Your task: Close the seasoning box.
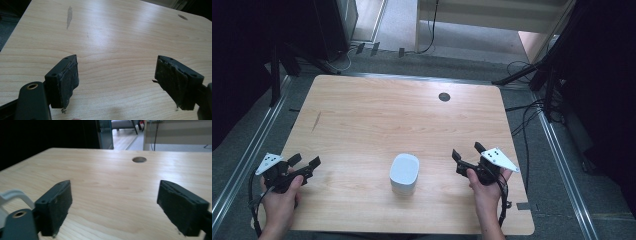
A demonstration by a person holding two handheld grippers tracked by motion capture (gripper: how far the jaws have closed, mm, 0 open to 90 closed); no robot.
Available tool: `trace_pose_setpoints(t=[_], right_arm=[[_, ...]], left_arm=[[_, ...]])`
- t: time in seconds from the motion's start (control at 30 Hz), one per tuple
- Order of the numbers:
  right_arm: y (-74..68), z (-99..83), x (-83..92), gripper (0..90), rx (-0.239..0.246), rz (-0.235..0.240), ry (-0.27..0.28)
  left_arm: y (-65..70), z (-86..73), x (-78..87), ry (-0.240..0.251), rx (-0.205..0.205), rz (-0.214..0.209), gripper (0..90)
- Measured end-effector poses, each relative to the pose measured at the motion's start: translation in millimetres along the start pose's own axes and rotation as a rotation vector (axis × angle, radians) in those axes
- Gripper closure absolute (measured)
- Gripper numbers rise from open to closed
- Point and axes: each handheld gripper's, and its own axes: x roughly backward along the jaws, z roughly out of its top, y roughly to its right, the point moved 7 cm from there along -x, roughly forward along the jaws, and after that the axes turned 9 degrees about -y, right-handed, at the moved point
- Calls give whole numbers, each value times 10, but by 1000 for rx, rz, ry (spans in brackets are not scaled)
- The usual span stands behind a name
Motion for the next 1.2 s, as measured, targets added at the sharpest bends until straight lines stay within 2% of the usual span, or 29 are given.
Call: trace_pose_setpoints(t=[0.1, 0.27, 0.6, 0.73, 0.83, 0.97, 1.1, 1.2], right_arm=[[156, -98, 56, 125, -1, -72, -25], [357, -221, 188, 120, -28, -95, -51], [748, -525, 425, 120, -33, -165, -115], [909, -656, 560, 133, -59, -196, -136], [992, -747, 663, 133, -56, -227, -151], [1084, -894, 797, 135, -66, -242, -173], [1131, -921, 893, 136, -88, -253, -153], [1122, -927, 880, 136, -86, -265, -166]], left_arm=[[0, 1, -1, 0, 0, -1, 190], [0, 1, -4, 0, 3, 1, 191], [-6, 2, -7, 1, 9, 9, 197], [-4, 1, -3, 1, 7, 6, 198], [-1, 0, -4, 0, 1, 6, 199], [0, 1, -6, -1, 0, 6, 200], [2, 4, -12, -3, 0, 12, 201], [2, 4, -26, -13, -4, 23, 205]])
